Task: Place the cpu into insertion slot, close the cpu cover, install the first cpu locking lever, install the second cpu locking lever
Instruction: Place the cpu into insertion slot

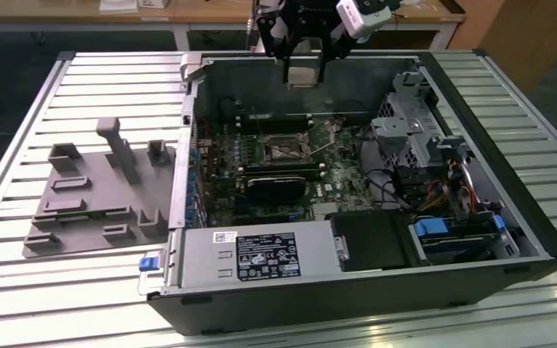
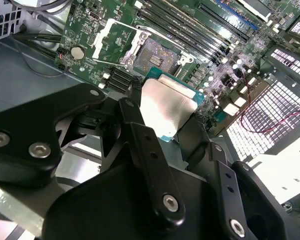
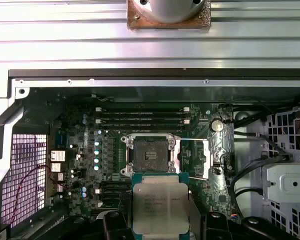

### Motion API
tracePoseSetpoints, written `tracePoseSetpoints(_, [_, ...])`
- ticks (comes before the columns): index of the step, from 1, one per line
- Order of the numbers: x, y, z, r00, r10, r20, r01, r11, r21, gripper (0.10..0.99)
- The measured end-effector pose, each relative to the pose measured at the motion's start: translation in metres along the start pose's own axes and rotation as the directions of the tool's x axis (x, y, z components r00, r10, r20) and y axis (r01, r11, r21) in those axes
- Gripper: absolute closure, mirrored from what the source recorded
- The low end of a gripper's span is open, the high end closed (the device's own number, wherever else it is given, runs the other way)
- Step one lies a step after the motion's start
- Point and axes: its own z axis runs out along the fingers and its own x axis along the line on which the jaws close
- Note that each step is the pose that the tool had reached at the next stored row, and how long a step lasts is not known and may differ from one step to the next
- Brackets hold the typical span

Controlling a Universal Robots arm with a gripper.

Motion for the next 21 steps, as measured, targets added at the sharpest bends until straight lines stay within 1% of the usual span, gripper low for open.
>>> tracePoseSetpoints(2, [0.0, 0.0, 0.0005, 1.0, 0.0, 0.0, 0.0, 1.0, 0.0, 0.549])
tracePoseSetpoints(4, [0.0, -0.0003, 0.0027, 1.0, 0.0, 0.0, 0.0, 1.0, 0.0, 0.549])
tracePoseSetpoints(12, [-0.0001, -0.0009, 0.0173, 1.0, 0.0, 0.0007, 0.0, 1.0, 0.0, 0.549])
tracePoseSetpoints(21, [0.0011, -0.0018, 0.0337, 1.0, -0.001, 0.0067, 0.001, 1.0, 0.001, 0.549])
